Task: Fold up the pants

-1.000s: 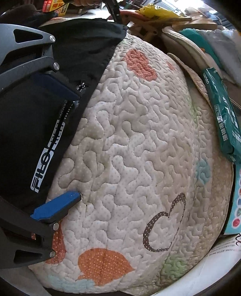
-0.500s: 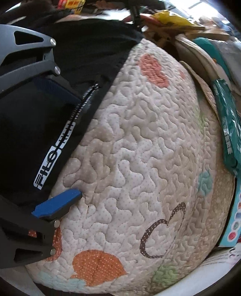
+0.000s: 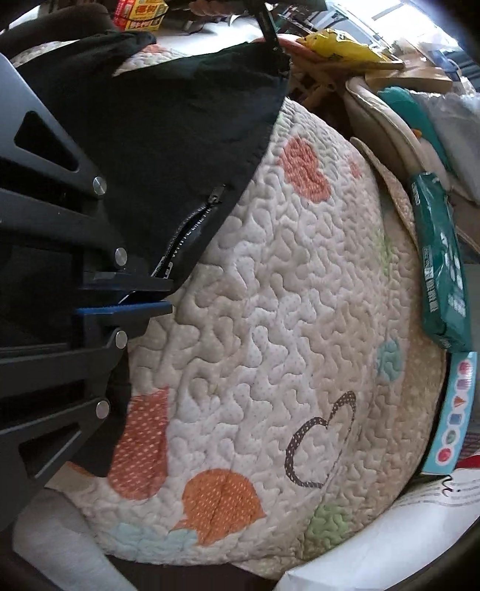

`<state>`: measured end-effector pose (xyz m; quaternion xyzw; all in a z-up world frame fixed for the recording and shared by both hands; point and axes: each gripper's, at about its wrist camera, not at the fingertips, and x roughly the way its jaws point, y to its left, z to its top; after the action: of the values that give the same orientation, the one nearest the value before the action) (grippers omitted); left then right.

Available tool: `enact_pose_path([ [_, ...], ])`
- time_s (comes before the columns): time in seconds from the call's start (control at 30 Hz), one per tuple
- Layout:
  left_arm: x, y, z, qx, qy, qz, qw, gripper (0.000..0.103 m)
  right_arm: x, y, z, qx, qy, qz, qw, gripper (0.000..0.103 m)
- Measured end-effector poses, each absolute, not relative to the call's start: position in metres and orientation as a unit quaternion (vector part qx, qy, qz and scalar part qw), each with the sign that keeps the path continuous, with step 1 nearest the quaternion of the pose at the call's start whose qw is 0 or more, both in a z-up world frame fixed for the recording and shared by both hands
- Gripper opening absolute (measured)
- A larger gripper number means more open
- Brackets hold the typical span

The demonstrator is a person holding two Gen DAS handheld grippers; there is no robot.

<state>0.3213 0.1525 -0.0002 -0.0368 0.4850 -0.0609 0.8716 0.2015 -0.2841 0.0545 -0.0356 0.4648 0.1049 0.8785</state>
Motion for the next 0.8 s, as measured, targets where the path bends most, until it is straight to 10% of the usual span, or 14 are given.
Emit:
enact_pose_path([
  [0.8, 0.09, 0.172, 0.03, 0.076, 0.417, -0.09, 0.901, 0.013, -0.029, -0.261, 0.07, -0.028, 0.47, 0.124, 0.874, 0.005],
])
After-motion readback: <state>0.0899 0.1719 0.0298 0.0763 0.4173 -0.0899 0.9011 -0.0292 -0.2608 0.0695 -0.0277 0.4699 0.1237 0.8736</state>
